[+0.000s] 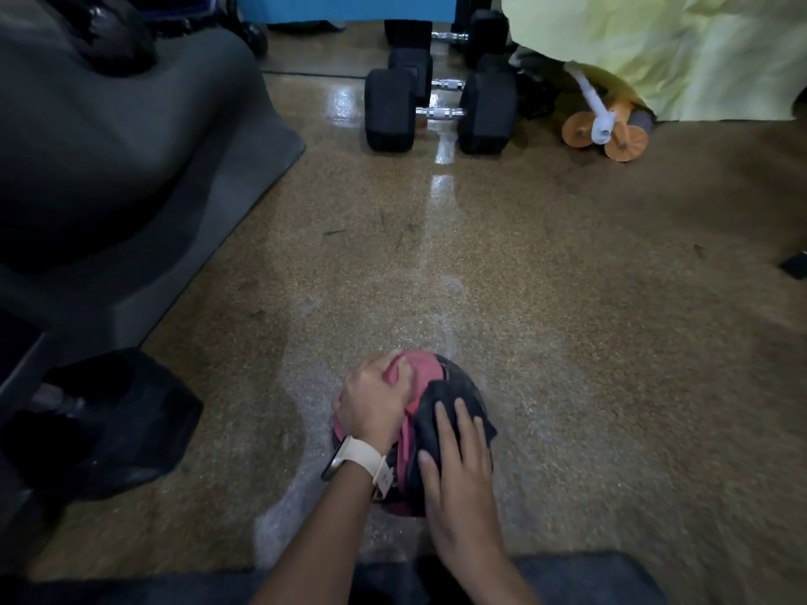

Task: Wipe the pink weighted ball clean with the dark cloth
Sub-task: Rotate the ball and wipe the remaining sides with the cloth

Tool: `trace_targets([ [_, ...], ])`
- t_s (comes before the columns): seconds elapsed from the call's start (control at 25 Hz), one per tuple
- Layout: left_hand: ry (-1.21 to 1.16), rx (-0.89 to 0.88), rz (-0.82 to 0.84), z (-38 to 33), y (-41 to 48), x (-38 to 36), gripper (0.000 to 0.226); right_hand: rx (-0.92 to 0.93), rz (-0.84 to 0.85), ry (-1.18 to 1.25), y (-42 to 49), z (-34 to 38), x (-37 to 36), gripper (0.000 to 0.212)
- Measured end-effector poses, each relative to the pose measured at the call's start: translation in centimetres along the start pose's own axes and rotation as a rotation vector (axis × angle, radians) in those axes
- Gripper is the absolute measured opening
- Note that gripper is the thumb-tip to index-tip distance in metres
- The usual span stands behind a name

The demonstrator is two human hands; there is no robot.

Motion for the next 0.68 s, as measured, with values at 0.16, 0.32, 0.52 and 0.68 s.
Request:
trace_targets([
  [0.16,-0.036,-0.01,-0.037,0.9,-0.2,0.2,0.047,-0.098,0.091,0.098,8.2,-1.8,1.9,0.048],
  [0.32,-0.026,0.036,-0.057,1.1,0.0,0.3,0.059,-0.124,-0.011,0.064,7.3,-0.9,2.0,0.053],
  [0.52,0.031,0.03,-0.01,0.5,-0.3,0.1,0.065,0.004,-0.006,-0.002,2.3,-0.9,0.7,0.055],
  [0.68,0.199,0.065,0.017,-0.1,-5.5,-1.3,0.079,-0.266,0.121,0.233,10.4,-5.6,1.9,0.043],
])
Point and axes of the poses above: each hand's wrist, its own y-axis towards the middle knuckle, its own x-axis out of the back of the hand, z = x × y, the point moved 10 cm from there along y, towards the middle knuckle, and after that the axes turned 13 degrees about z, right-handed, at the moved point
